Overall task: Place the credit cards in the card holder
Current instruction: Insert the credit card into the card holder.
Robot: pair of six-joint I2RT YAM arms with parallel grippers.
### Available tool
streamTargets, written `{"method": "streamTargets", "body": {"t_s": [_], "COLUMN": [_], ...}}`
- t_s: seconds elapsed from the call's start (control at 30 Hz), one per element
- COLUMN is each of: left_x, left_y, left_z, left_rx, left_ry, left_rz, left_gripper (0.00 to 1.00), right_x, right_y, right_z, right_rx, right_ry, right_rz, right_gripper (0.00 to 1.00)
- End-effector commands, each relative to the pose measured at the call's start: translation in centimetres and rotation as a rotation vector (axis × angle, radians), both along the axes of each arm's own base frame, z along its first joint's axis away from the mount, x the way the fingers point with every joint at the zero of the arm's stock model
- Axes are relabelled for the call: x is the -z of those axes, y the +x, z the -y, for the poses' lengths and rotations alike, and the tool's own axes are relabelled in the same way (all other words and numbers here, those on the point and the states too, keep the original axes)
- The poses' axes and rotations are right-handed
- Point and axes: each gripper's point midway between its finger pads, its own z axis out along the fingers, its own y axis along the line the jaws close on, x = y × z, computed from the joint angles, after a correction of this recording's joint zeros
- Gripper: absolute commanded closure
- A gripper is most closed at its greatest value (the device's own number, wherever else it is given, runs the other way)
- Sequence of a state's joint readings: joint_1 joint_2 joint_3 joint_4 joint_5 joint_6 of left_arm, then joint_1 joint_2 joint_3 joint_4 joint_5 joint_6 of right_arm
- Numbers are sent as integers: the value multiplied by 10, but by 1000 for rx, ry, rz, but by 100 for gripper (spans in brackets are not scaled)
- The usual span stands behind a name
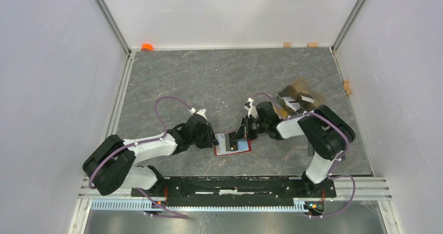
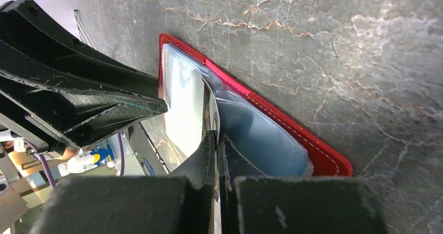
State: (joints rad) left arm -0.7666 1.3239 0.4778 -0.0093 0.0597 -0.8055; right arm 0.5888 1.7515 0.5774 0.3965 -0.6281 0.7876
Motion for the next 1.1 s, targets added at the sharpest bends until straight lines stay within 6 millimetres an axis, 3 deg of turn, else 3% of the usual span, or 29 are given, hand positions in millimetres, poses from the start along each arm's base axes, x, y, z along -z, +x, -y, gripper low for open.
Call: {"method": "streamTargets", "body": {"t_s": [0.0,0.27,0.87,1.07], "left_x": [2,5,-9,-24], "left_y": [-1,-3,8,8], "left_z": [10,17,-2,6], "left_rx": [68,37,2,24], "left_ry": [-19,-78,17,-29], "left_rz": [14,-14,58,76], "left_gripper": [67,71,67,63], "right_x": [56,45,-10,-35], "right_y": [-21,-11,10,16], "right_z": [25,0,10,8], "right_rx": [13,-5,-57,-72], "right_ry": [-244,-197,-275,-273], "right_rz": [-62,4,201,262], "right_gripper": [97,80,56,47]}}
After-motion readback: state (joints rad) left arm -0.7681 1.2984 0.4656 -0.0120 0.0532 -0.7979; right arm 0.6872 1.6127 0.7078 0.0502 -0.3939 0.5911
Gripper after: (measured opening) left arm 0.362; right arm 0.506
